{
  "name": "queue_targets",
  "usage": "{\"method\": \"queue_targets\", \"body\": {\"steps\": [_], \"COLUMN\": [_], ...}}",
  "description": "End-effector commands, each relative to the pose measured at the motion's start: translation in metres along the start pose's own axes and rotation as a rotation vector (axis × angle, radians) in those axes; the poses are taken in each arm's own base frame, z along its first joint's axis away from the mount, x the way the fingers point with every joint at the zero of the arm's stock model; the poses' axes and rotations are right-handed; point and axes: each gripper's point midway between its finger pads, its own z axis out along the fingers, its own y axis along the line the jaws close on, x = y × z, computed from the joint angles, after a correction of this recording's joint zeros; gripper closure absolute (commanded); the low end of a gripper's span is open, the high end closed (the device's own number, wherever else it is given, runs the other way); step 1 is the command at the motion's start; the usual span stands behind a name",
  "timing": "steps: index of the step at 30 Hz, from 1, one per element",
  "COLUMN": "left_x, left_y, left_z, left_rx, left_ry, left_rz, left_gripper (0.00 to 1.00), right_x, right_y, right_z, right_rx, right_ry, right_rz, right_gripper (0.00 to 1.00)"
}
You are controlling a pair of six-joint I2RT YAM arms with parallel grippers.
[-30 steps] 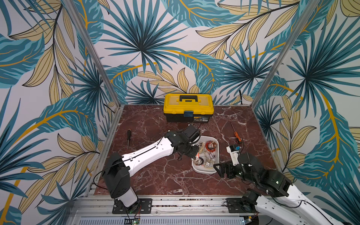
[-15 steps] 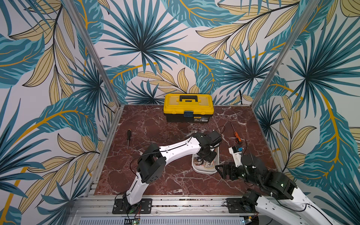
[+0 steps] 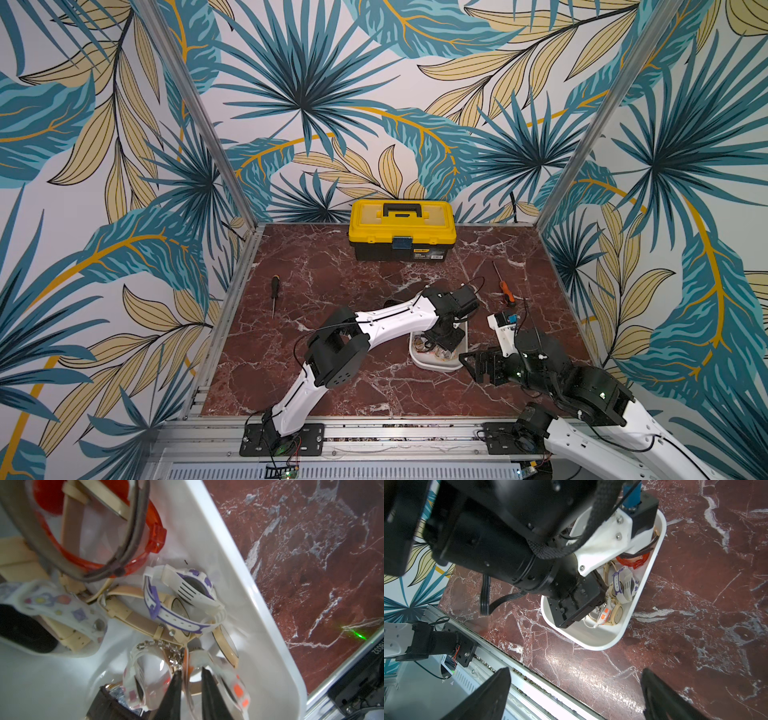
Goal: Put the watch into the storage box
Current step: Place the watch in the storage box.
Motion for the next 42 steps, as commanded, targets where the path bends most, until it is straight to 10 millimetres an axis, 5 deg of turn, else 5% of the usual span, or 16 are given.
{"method": "queue_targets", "body": {"steps": [1, 9, 16, 20, 24, 31, 37, 42], "left_x": [-0.014, -0.03, -0.031, -0.006, 0.044, 0.131, 0.158, 0.167], "left_y": [-0.003, -0.002, 0.026, 0.043, 0.069, 0.118, 0.129, 0.133], "left_z": [-0.015, -0.075, -0.163, -0.23, -0.27, -0.278, -0.276, -0.273], "left_rx": [-0.016, -0.03, -0.029, 0.008, 0.008, -0.087, -0.077, -0.075], "left_ry": [-0.06, -0.221, -0.496, -0.731, -0.881, -0.857, -0.867, -0.863], "left_rz": [0.003, -0.018, -0.107, -0.13, -0.179, -0.32, -0.373, -0.384], "left_gripper": [0.66, 0.49, 0.18, 0.0, 0.0, 0.0, 0.0, 0.0], "right_x": [0.0, -0.002, -0.004, -0.006, -0.015, -0.056, -0.061, -0.056], "right_y": [0.001, 0.003, 0.008, 0.019, 0.037, 0.084, 0.107, 0.104], "right_z": [-0.003, -0.006, 0.001, 0.023, 0.063, 0.126, 0.18, 0.21], "right_rx": [-0.007, -0.013, -0.034, -0.05, -0.04, -0.035, -0.07, -0.06], "right_ry": [0.001, -0.008, -0.004, 0.039, 0.135, 0.25, 0.429, 0.564], "right_rz": [-0.004, -0.005, -0.014, -0.006, 0.004, -0.126, -0.385, -0.507], "right_gripper": [0.0, 0.0, 0.01, 0.0, 0.0, 0.04, 0.07, 0.11]}}
